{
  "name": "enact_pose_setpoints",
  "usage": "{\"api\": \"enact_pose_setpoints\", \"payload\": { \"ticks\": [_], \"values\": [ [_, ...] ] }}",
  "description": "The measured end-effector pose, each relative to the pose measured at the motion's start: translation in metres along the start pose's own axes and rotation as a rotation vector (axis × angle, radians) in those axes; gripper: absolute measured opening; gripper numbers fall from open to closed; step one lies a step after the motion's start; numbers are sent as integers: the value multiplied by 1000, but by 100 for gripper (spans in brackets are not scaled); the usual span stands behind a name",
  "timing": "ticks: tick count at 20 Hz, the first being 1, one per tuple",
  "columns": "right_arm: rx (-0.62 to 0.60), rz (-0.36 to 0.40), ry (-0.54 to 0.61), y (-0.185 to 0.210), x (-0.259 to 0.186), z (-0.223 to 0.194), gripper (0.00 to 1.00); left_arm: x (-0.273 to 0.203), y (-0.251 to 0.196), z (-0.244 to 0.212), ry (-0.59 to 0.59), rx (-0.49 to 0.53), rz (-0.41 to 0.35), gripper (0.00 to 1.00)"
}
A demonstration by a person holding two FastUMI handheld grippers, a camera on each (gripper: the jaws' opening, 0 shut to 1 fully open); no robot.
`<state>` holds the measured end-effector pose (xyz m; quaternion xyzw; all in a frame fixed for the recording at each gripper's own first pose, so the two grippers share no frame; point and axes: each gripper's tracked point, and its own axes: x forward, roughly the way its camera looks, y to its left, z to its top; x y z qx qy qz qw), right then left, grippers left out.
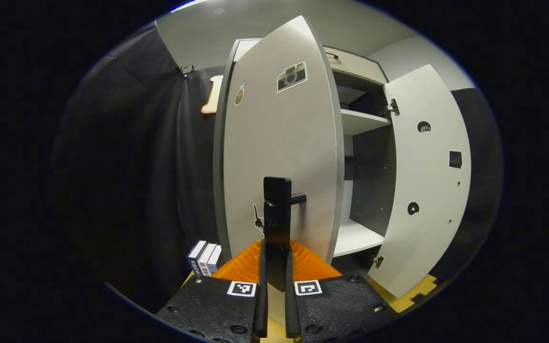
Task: Open the right door of the double-door shoe cabinet with the right hand, and open the left door with the left hand.
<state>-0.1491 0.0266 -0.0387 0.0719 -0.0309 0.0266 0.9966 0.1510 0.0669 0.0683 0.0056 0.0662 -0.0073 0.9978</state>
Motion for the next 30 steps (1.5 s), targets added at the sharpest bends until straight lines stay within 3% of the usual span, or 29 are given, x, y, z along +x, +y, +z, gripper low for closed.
{"api": "enact_pose_setpoints", "payload": {
  "ticks": [7,12,14,17,25,30],
  "values": [
    [-30,-7,-12,7,1,-1,97,-14,33,0,-4,8,38,11],
    [-26,29,6,20,2,-8,99,-24,98,-1,-11,14,180,0],
    [-30,30,-1,23,3,-6,99,-28,105,2,-29,-34,124,0],
    [-34,30,2,30,3,-6,97,-25,117,-2,-36,-17,79,0],
    [-81,18,10,42,9,-10,97,-32,115,-7,-36,-4,25,0],
    [-84,11,13,43,11,-12,97,-44,115,-14,-29,-7,38,0]
  ]
}}
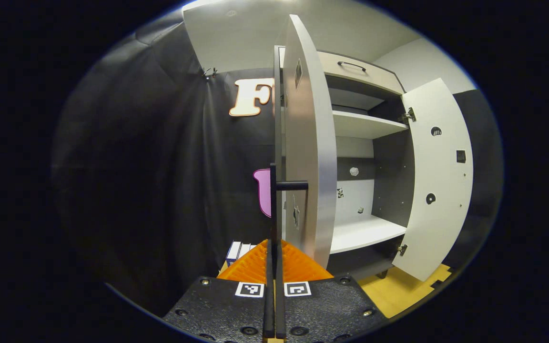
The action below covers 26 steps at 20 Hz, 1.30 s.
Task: Open the right door of the double-door shoe cabinet with the right hand, and open the left door with the left hand.
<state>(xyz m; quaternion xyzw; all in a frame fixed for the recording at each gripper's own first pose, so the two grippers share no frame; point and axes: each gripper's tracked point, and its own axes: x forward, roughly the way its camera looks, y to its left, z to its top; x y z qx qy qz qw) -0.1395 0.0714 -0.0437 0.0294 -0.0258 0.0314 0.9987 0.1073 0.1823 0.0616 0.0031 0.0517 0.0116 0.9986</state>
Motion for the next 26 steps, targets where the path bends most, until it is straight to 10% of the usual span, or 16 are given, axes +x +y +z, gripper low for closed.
{"api": "enact_pose_setpoints", "payload": {
  "ticks": [9,10,13,20,26],
  "values": [
    [-12,-59,15,-13,12,-9,98,-49,-5,-11,-10,-37,53,1],
    [-13,-65,16,-15,13,-9,99,-58,-4,-17,-3,-40,71,6],
    [-12,-81,13,-19,13,-7,99,-82,-11,-28,4,-26,99,77],
    [-9,-88,9,-22,13,-6,99,-143,-45,-32,-45,-2,87,99],
    [-6,-96,3,-26,12,-2,97,-198,-98,-53,-59,-15,0,96]
  ]
}}
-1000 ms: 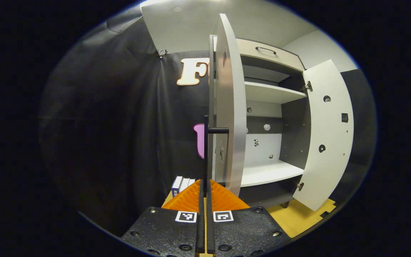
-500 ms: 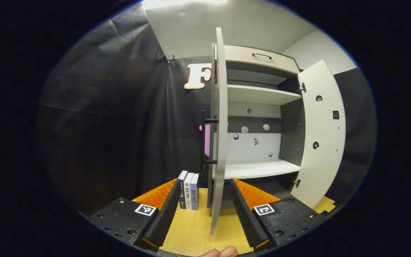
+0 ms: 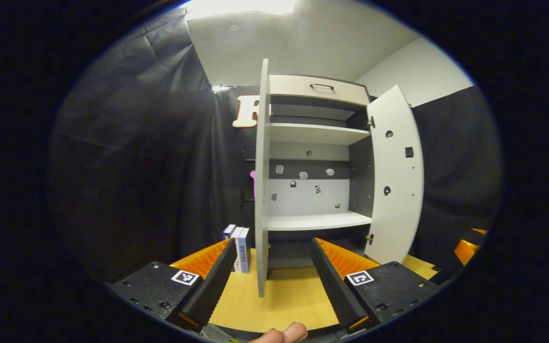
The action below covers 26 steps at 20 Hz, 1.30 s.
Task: Open the right door of the double-door shoe cabinet with the right hand, and open the left door with the left hand.
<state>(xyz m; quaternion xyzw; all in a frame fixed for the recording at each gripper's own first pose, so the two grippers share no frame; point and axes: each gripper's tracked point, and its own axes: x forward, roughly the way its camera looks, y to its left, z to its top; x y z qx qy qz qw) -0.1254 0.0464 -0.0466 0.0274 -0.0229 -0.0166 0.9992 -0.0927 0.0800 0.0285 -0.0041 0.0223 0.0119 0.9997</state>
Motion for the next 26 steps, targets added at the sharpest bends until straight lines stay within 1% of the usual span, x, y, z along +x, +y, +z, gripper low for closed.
{"api": "enact_pose_setpoints", "payload": {
  "ticks": [1,2,3,4,5,6,7,8,9,10,12,15,16,17,19,20,21,26],
  "values": [
    [-2,1,-5,1,0,2,98,-7,-4,-4,-7,2,-4,96],
    [-5,2,-10,1,-1,5,97,-13,-6,-9,-9,2,8,96],
    [-7,5,-15,2,-2,6,99,-18,-10,-15,-10,5,16,96],
    [-9,3,-17,2,-2,6,99,-22,-17,-19,-23,3,9,100],
    [-12,-4,-14,-1,-1,4,98,-26,-26,-21,-42,-2,-8,96],
    [-15,-12,-9,-3,-2,1,97,-29,-31,-31,-35,-12,-14,93],
    [-16,-13,-4,-2,-2,-2,97,-31,-33,-47,-8,-29,-13,96],
    [-15,-10,2,-1,-3,-5,98,-33,-37,-57,13,-44,-21,93],
    [-13,-4,6,2,-3,-7,98,-33,-43,-63,25,-65,-34,94],
    [-12,1,11,4,-2,-9,98,-32,-50,-66,27,-78,-57,96],
    [-14,17,13,9,-1,-10,99,-30,-53,-73,35,-73,-75,97],
    [-19,26,3,13,-5,-8,99,-27,-48,-75,29,-46,-59,96],
    [-19,23,1,12,-6,-8,98,-27,-45,-74,29,-42,-49,93],
    [-18,21,-3,12,-6,-8,99,-27,-43,-71,23,-40,-43,96],
    [-20,21,-6,13,-7,-6,98,-28,-39,-65,6,-38,-33,96],
    [-19,22,-9,13,-8,-6,99,-29,-36,-62,-2,-32,-26,93],
    [-19,24,-10,13,-9,-6,99,-31,-33,-60,-9,-24,-16,96],
    [-10,14,2,8,-8,-9,99,-32,-32,-61,3,-25,-19,96]
  ]
}}
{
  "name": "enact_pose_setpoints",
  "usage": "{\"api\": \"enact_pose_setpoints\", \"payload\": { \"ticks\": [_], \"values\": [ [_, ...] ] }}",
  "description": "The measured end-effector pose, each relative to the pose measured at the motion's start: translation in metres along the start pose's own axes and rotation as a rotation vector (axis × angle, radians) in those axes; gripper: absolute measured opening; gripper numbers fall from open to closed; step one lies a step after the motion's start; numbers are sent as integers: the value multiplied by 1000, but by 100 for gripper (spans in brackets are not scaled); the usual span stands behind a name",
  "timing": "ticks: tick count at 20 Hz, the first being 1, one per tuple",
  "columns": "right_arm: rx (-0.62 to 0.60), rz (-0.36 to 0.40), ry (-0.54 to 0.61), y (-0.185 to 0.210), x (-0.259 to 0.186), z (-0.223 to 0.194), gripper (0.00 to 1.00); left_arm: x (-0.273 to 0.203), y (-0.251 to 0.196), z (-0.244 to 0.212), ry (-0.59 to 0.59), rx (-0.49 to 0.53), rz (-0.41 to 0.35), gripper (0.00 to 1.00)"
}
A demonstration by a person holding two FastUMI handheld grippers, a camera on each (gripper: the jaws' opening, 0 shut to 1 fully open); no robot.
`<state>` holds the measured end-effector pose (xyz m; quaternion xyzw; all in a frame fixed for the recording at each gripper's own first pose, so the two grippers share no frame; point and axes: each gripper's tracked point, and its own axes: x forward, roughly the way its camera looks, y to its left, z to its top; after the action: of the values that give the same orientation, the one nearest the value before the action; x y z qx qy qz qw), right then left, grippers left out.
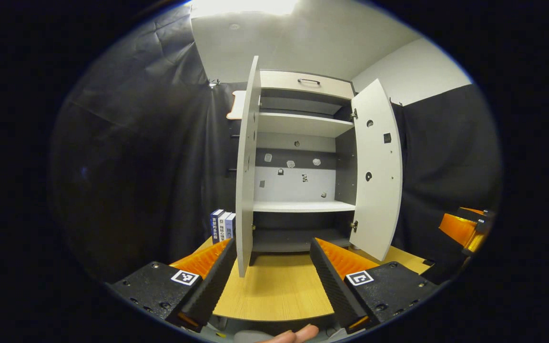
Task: Open the right door of the double-door shoe cabinet with the right hand, and open the left door with the left hand.
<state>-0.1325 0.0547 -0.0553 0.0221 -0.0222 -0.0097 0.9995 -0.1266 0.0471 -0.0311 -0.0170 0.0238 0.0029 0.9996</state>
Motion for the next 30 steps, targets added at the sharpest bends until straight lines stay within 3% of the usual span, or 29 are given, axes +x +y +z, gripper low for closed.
{"api": "enact_pose_setpoints", "payload": {
  "ticks": [5,6,13,23,27,28,30],
  "values": [
    [-5,-4,5,-2,2,-1,98,-1,-4,0,2,32,-2,93],
    [-7,-2,4,-1,1,-1,98,-2,-5,0,3,35,-3,96],
    [-18,3,3,0,1,-1,99,-4,-6,2,-7,50,1,96],
    [-30,9,9,2,5,-9,99,-1,-6,2,-21,-1,4,93],
    [-46,5,6,-1,12,-11,99,1,0,5,-43,34,29,96],
    [-45,6,3,-2,14,-12,99,2,-3,4,-46,30,23,93],
    [-44,3,6,-5,20,-17,99,4,-16,-1,-34,11,-18,96]
  ]
}}
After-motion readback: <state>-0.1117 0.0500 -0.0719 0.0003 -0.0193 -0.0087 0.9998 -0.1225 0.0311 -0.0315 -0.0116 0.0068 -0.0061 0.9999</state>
